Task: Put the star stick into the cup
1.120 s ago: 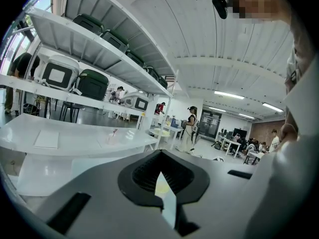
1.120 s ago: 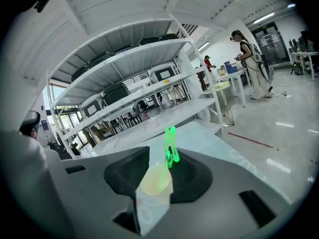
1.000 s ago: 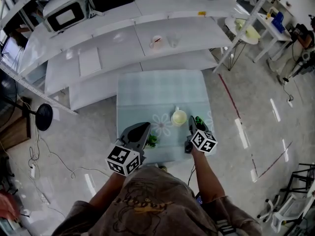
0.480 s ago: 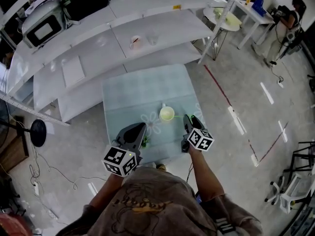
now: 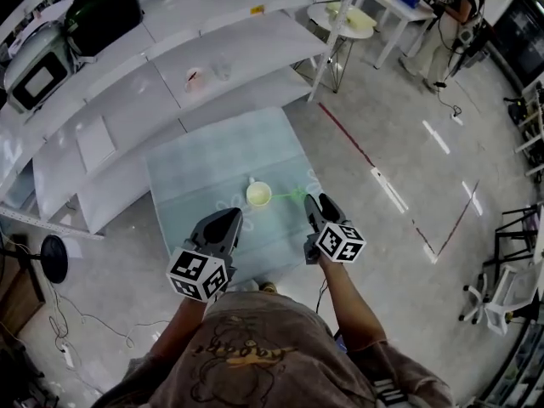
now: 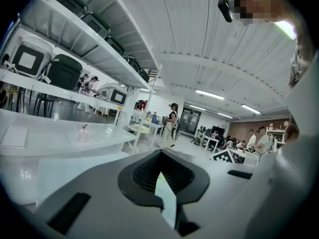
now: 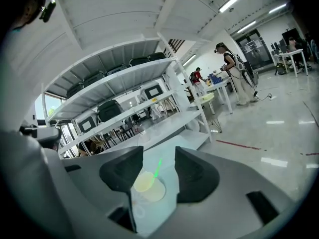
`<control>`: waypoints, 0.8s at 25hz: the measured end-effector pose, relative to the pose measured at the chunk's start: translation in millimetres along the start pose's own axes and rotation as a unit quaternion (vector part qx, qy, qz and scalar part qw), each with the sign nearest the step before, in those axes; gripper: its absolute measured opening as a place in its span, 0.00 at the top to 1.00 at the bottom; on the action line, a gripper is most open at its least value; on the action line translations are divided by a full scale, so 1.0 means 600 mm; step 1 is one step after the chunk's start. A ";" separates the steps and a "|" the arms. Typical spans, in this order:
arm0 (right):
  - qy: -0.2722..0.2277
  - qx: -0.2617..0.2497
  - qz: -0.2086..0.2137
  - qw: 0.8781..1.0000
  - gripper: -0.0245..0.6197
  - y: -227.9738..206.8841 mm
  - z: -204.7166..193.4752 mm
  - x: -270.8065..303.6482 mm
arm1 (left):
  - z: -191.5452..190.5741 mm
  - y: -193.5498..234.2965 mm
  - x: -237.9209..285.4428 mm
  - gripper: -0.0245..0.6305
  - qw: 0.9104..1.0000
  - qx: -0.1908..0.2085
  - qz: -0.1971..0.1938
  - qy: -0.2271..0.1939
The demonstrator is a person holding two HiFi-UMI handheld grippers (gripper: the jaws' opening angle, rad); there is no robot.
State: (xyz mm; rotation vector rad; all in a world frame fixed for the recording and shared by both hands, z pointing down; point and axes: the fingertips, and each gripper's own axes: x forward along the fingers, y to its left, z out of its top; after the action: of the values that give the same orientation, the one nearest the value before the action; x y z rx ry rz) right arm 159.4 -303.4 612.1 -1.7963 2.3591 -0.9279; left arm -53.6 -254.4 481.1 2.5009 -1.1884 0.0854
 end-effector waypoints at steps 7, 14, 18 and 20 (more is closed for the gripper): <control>-0.028 -0.018 0.012 0.999 0.66 0.014 0.062 -0.073 | 0.012 -0.049 0.036 0.93 1.000 0.009 -0.030 -0.002; -0.042 -0.057 0.038 0.997 0.66 0.048 0.112 -0.147 | 0.014 -0.096 0.054 0.93 0.998 0.019 -0.057 0.002; -0.040 -0.078 0.043 0.995 0.67 0.062 0.122 -0.181 | 0.012 -0.109 0.059 0.93 0.998 0.022 -0.067 0.003; -0.044 -0.091 0.043 0.994 0.68 0.069 0.125 -0.195 | 0.013 -0.110 0.061 0.93 0.997 0.022 -0.069 0.001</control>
State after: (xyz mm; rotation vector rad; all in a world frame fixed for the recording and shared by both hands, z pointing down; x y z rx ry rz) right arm 189.9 -225.8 493.7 -1.7369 2.5144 -0.6293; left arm 19.3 -246.1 461.8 2.6117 -1.0203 0.0783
